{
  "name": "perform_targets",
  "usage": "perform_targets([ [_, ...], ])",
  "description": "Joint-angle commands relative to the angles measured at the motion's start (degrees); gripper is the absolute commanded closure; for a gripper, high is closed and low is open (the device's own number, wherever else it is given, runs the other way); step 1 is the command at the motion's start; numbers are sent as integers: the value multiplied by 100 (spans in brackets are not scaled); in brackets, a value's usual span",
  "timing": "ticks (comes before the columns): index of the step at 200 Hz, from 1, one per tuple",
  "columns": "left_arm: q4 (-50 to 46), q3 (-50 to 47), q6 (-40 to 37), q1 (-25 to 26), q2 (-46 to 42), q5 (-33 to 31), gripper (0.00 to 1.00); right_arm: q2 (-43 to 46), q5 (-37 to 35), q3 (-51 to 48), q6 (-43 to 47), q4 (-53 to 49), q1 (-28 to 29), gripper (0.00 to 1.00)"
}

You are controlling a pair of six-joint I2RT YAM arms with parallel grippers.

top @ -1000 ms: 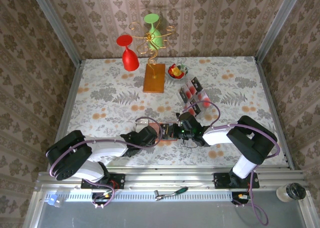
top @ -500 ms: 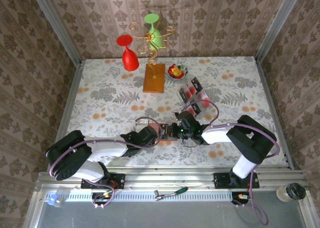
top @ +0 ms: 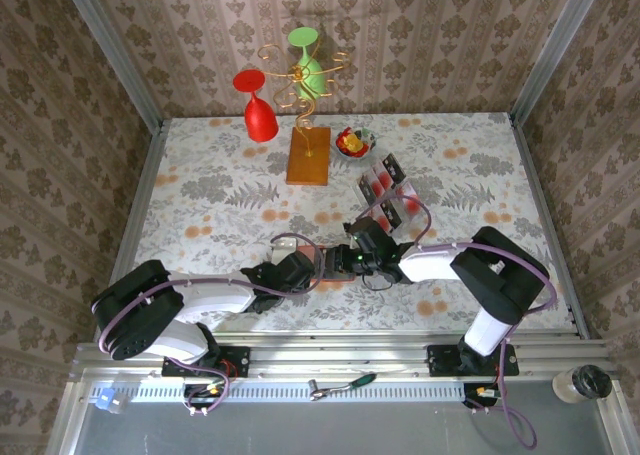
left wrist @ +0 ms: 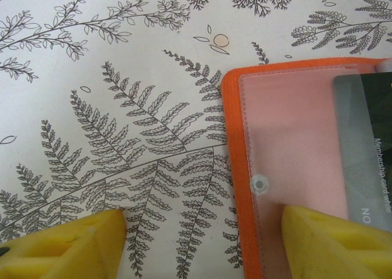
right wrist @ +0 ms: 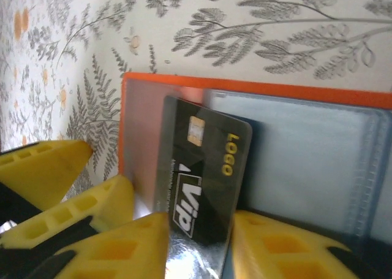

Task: Put the credit cards into the card holder
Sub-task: Insert the credit card into the card slot.

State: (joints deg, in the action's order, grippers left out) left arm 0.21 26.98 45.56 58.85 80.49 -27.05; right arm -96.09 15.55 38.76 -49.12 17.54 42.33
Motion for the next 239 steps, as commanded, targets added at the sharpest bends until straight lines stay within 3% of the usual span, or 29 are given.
perform_targets([
  [1, -228, -156, 166, 39, -86, -116, 31, 154, 79, 132, 281, -945, -86, 54],
  [41, -127, -211, 198, 39, -86, -108, 31, 431, 102, 452, 586, -1541, -248, 50],
  [58, -92, -220, 200, 39, -86, -108, 31, 439, 71, 569, 696, -1708, -280, 58],
  [84, -50, -211, 182, 39, -68, -108, 31, 303, 53, 748, 789, -1864, -278, 83],
  [103, -21, -211, 174, 39, -55, -112, 31, 131, 95, 855, 807, -1877, -278, 89],
  [239, 24, -224, 166, 45, -54, -73, 31, -568, 282, 1276, 800, -1839, -103, 94],
])
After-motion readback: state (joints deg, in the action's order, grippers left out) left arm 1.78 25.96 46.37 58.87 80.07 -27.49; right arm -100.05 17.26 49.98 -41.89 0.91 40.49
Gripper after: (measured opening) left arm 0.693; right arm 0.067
